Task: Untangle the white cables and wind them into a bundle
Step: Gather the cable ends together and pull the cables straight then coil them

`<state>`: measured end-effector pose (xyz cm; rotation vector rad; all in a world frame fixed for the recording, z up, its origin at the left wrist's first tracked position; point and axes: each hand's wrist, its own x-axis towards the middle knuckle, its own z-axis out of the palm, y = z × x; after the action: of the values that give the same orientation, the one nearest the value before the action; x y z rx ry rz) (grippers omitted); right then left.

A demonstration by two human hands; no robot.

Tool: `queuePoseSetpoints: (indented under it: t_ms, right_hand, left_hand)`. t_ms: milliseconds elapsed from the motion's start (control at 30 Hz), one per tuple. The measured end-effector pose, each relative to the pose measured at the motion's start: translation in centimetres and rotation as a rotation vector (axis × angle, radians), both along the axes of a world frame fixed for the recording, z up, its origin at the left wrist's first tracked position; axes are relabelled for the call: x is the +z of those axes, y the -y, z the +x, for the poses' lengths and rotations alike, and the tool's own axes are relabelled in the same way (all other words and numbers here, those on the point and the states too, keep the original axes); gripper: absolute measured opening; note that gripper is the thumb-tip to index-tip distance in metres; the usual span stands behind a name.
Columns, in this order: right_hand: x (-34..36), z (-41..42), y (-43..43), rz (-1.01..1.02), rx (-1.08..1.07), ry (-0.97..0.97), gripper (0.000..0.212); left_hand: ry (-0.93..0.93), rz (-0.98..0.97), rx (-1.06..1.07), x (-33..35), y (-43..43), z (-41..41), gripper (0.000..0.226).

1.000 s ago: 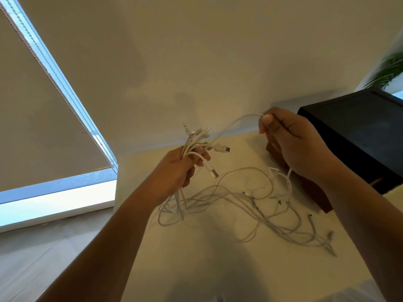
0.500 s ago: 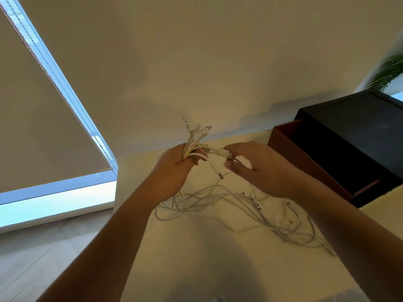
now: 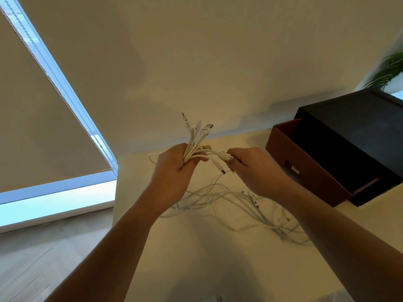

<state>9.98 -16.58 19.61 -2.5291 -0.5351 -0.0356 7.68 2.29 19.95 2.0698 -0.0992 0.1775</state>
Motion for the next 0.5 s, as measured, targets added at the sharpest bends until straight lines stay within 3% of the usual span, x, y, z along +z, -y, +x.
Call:
queuePoseSetpoints:
  t_ms: [233,500]
  right_hand:
    - [-0.9,0.6,2.4,-0.051,-0.06,0.012,0.045]
    - [-1.1,1.3,3.3,-0.018,-0.146,0.012,0.046]
  left_hand:
    - [0.063,0.074,0.035,-0.2,-1.1,0.1,0.016]
    - [0.132,0.115,0.099,0.0,-0.5,0.0,0.033]
